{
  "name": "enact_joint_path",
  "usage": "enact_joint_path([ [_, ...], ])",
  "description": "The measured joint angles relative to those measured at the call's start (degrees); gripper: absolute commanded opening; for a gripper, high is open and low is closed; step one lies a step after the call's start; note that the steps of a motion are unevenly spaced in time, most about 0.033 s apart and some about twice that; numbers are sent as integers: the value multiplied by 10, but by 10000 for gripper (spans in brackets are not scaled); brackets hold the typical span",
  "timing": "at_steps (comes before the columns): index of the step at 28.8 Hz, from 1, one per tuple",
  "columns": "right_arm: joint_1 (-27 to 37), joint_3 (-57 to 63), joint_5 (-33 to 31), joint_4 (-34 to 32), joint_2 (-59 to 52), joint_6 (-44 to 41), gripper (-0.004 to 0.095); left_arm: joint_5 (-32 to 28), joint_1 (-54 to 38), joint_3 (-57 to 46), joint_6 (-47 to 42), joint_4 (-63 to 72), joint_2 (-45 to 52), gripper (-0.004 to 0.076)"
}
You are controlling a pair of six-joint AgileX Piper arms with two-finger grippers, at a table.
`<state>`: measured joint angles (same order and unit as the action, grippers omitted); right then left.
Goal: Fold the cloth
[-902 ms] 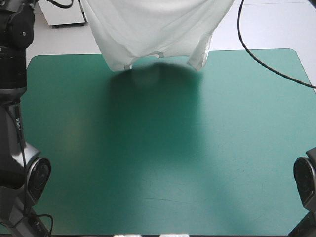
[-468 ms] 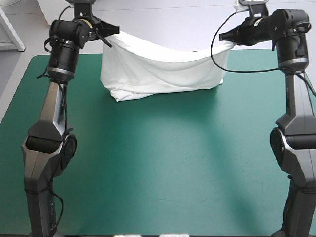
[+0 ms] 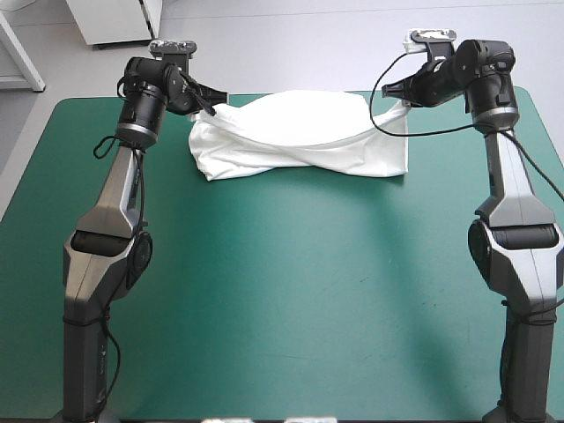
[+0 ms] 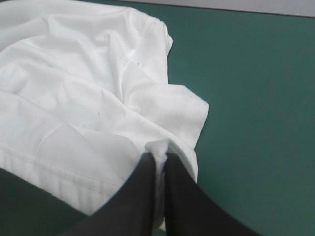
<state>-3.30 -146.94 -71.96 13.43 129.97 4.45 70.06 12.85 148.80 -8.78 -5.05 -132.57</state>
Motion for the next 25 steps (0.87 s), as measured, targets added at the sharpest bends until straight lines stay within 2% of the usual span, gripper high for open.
enact_joint_path([
  [3, 0, 77, 2, -2, -20, -1, -13, 18, 0, 0, -1, 0, -7, -9],
  [8, 0, 269, 6, -19, -92, -12, -13, 18, 0, 0, -5, -7, 1, -9],
  [14, -7, 486, 83, -20, -214, -10, -13, 18, 18, -46, -6, -35, 41, -9],
  [17, -11, 589, 123, -19, -287, -10, -13, 15, 33, -150, -20, -49, 93, -9],
  [19, -11, 660, 147, -19, -332, -10, -13, -14, 41, -264, -36, -54, 145, -9],
  [22, -11, 747, 164, -19, -383, -3, -13, -114, 54, -458, -58, -57, 239, -9],
  [23, -11, 795, 168, -19, -412, 3, -13, -177, 62, -587, -75, -55, 312, -9],
  [25, -11, 831, 169, -19, -442, 5, -13, -215, 65, -686, -92, -54, 373, -9],
])
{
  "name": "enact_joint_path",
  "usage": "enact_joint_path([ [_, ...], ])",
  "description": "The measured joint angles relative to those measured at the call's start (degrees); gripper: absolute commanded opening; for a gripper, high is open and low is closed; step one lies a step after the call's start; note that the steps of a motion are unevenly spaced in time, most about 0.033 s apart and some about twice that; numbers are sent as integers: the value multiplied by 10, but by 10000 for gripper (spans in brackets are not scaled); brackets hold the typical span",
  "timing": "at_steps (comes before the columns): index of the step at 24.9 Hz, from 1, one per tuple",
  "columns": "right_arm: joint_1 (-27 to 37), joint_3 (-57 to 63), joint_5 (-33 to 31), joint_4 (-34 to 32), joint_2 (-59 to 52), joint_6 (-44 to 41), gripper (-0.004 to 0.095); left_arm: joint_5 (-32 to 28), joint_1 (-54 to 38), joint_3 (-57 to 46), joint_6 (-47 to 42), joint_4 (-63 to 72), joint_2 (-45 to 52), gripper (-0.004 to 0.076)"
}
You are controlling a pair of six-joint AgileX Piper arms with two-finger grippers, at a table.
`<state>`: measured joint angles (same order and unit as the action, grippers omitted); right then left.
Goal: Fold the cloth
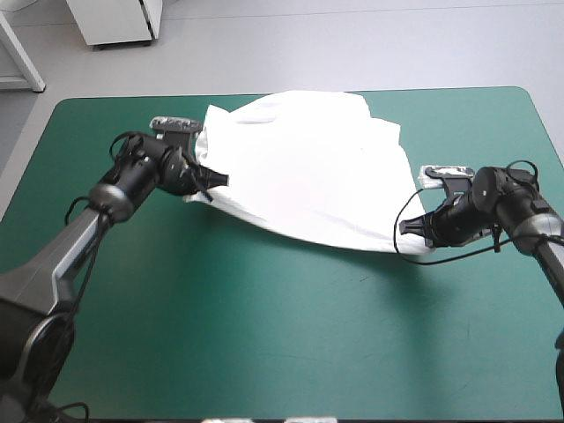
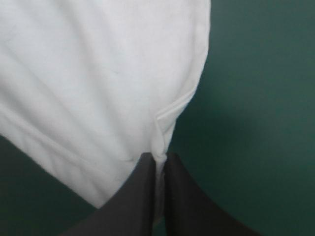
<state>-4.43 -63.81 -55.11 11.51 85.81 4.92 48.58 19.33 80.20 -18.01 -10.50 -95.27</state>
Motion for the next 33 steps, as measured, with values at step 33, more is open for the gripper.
enact_joint_path([
  [33, 0, 299, -154, 50, -445, -49, 8, 141, 258, -478, -193, 42, 474, -8],
])
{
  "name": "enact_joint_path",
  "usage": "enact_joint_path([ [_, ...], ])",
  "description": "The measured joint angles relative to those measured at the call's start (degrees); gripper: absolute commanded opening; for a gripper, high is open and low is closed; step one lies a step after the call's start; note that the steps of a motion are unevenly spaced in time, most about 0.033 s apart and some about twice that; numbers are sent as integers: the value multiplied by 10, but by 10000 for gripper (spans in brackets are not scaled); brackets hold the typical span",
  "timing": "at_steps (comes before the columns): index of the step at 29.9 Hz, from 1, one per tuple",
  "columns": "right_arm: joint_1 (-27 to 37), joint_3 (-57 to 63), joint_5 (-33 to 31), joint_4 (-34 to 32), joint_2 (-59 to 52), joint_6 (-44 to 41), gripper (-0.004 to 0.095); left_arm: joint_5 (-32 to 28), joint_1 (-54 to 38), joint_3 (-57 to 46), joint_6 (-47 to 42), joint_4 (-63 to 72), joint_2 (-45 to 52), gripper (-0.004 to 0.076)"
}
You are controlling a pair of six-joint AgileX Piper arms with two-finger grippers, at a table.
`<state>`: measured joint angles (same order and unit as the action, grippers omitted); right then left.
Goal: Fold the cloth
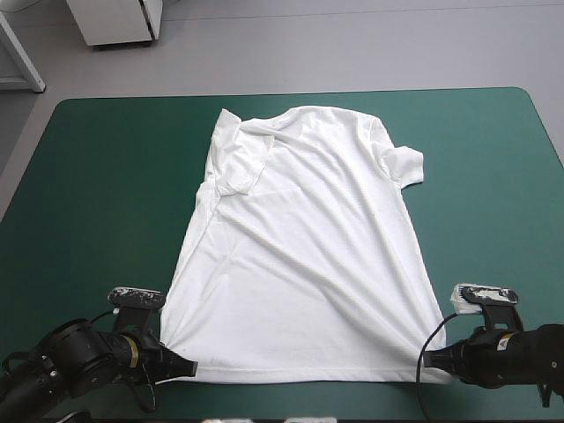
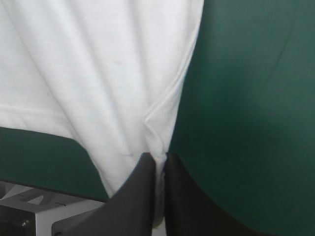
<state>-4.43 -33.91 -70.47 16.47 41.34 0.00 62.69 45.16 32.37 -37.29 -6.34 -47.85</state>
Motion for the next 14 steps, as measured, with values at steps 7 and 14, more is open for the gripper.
enact_joint_path([
  [7, 0, -36, -1, -7, 0, 0, 465, -6, 2, 8, -13, -59, 1, 208],
  [14, 0, -87, -6, -7, 0, 0, 574, 9, 2, 64, -15, -49, 1, 502],
])
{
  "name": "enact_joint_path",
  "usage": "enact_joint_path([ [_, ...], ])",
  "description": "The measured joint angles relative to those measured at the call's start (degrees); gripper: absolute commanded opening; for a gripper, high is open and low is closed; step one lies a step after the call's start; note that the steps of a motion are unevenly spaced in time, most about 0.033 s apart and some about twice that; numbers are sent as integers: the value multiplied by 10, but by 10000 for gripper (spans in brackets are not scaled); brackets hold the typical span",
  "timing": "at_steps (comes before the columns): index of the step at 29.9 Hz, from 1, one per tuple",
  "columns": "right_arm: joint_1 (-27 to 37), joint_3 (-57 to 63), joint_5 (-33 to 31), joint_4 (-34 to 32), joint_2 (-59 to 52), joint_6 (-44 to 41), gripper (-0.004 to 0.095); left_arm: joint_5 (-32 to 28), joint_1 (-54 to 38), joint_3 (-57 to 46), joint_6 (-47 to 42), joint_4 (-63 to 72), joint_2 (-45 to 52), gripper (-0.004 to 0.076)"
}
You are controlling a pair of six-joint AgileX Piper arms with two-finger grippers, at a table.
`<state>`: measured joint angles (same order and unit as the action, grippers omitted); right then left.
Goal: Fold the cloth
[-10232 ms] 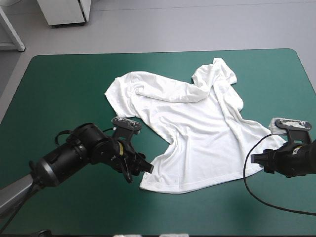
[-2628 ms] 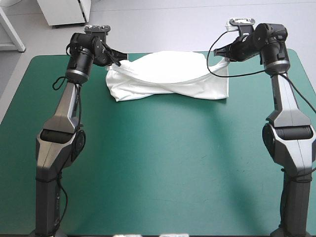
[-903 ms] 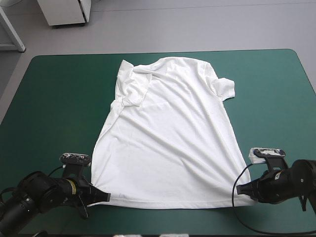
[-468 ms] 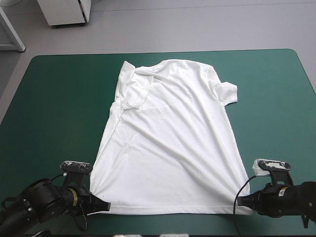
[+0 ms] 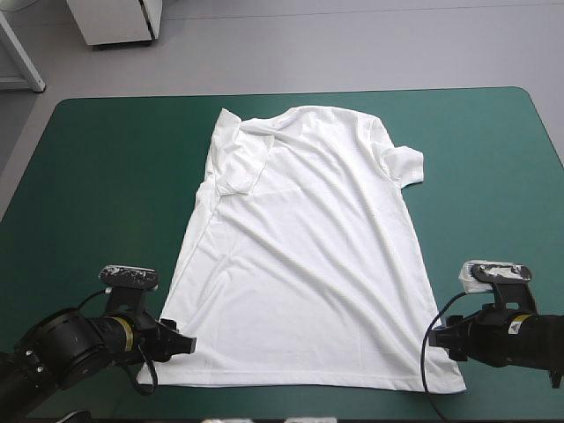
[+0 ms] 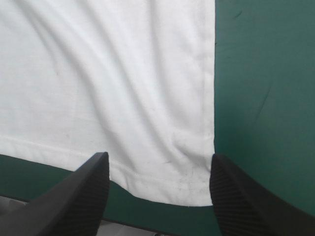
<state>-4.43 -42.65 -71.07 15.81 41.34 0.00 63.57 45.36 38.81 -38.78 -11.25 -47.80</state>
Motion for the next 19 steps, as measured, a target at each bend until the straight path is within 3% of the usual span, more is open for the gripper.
enact_joint_path([
  [10, 0, -130, -9, -49, 34, -26, 546, 71, 0, 141, 0, -58, -7, 486],
  [19, 0, -316, -9, -57, 195, -18, 536, 79, -33, 264, 34, -121, -87, 417],
])
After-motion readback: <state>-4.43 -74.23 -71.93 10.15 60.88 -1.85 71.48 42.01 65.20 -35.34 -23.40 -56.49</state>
